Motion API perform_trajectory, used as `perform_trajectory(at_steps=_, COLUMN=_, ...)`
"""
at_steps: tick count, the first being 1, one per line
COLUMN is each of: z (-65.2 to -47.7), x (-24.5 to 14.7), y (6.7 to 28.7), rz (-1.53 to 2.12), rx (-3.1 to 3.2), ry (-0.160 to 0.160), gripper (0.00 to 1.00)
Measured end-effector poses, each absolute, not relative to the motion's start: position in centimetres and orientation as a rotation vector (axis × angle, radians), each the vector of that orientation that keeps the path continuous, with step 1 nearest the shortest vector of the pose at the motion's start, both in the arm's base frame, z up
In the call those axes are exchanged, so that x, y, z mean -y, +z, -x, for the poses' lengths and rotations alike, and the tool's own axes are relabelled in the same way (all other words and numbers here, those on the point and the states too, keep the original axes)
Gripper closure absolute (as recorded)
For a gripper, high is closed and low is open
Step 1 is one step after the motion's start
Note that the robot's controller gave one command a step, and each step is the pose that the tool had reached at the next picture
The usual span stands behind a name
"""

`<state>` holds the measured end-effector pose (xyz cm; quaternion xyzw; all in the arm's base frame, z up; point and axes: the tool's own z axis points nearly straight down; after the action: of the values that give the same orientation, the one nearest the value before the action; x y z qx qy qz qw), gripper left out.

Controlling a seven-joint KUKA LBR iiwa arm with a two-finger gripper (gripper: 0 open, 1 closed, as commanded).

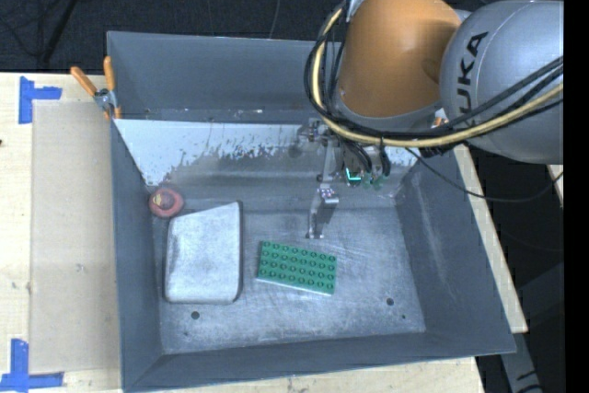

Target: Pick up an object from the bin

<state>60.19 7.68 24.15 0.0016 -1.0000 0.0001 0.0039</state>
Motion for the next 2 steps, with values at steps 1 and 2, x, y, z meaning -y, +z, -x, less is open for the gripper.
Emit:
perform_trajectory(at_steps=1, z=-54.5, x=-5.5, y=6.9, rz=0.277, rx=3.134, ry=-0.003, gripper=0.0)
perform_trajectory(at_steps=2, z=-52.3, x=-6.0, y=10.0, rz=0.554, rx=3.089, ry=0.0, gripper=0.0)
